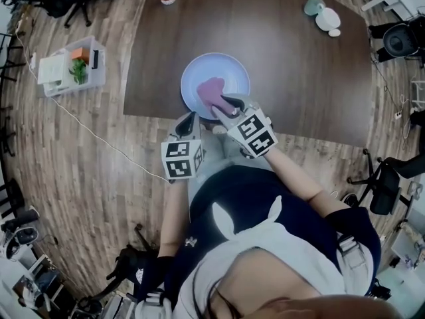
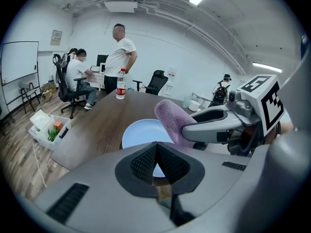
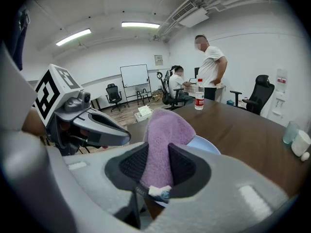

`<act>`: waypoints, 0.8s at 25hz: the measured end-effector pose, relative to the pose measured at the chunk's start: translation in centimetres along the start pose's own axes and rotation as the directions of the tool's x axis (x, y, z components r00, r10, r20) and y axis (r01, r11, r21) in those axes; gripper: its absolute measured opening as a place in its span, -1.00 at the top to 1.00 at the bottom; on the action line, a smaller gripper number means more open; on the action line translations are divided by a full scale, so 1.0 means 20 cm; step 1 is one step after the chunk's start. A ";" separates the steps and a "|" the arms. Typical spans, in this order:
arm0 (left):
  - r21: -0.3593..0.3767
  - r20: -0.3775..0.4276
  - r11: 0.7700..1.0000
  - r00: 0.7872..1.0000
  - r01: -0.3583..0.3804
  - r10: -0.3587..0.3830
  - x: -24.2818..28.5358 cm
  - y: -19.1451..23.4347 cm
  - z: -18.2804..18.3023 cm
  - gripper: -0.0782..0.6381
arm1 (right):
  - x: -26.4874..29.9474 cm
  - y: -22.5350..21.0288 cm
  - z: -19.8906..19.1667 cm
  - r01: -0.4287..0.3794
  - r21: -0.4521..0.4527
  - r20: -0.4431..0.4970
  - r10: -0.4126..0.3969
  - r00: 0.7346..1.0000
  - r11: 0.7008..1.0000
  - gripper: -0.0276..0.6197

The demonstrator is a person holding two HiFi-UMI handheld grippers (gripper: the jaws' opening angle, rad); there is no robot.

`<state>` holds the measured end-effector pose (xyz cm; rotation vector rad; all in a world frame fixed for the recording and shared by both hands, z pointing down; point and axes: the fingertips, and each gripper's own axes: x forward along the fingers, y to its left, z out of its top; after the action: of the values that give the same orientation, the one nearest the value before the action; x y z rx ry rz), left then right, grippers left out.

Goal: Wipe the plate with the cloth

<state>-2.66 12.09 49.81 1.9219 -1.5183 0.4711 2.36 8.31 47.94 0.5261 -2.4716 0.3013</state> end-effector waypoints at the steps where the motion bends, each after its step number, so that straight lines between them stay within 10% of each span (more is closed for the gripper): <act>1: -0.003 -0.005 1.000 1.000 -0.002 0.002 0.01 0.02 0.00 0.76 | 0.02 0.00 0.01 0.001 -0.003 -0.004 -0.001 1.000 1.000 0.55; 20: -0.004 -0.165 0.997 0.984 0.073 -0.073 0.32 0.36 0.07 0.76 | 0.43 -0.10 0.03 -0.011 -0.026 -0.213 0.005 0.977 1.000 0.55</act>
<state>-8.02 5.58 54.68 1.8835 -1.3373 0.5842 -3.48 3.72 52.67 0.4477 -2.2671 0.3102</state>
